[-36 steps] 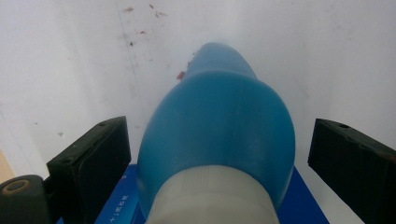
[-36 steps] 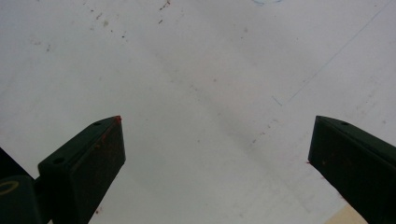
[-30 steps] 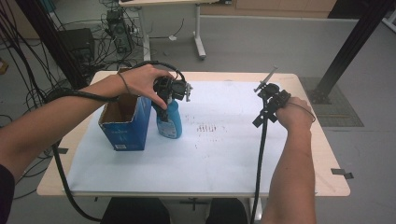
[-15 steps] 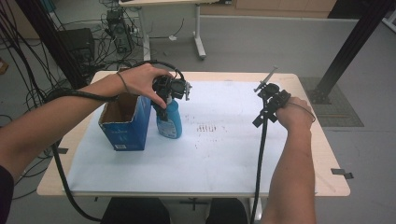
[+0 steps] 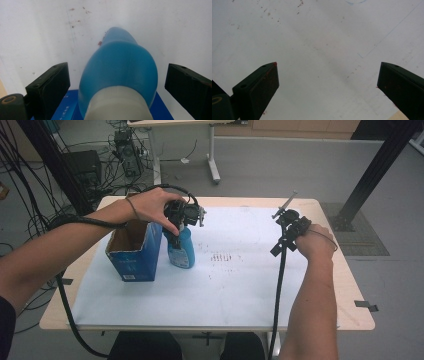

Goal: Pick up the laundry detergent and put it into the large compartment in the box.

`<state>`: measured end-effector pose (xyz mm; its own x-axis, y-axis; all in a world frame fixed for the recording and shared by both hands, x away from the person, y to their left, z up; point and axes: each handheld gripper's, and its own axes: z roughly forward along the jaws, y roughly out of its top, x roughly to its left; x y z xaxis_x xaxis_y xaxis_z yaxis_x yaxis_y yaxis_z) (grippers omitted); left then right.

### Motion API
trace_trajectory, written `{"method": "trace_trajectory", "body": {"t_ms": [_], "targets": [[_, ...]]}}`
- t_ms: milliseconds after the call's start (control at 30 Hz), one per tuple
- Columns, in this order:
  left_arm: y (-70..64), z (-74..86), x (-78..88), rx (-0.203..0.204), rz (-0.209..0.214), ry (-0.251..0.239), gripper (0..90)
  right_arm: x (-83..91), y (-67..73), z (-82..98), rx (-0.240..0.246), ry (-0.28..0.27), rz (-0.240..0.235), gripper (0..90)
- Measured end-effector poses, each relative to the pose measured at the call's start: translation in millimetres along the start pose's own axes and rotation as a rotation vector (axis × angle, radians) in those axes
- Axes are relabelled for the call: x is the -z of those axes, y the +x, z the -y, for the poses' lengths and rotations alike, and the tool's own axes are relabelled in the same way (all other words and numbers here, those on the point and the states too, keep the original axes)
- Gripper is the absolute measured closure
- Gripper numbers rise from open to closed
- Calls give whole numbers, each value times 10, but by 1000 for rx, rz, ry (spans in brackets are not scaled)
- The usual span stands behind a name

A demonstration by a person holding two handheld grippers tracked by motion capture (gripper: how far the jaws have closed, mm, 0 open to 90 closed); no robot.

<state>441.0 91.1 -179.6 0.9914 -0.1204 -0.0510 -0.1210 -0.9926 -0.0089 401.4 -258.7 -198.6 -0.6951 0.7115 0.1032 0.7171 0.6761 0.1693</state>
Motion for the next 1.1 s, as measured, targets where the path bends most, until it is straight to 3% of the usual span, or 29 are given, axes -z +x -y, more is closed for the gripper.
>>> {"method": "trace_trajectory", "body": {"t_ms": [1100], "targets": [[6,43,30,12,-3,-17,64,-5,-1,2,2,-2,0,38]]}}
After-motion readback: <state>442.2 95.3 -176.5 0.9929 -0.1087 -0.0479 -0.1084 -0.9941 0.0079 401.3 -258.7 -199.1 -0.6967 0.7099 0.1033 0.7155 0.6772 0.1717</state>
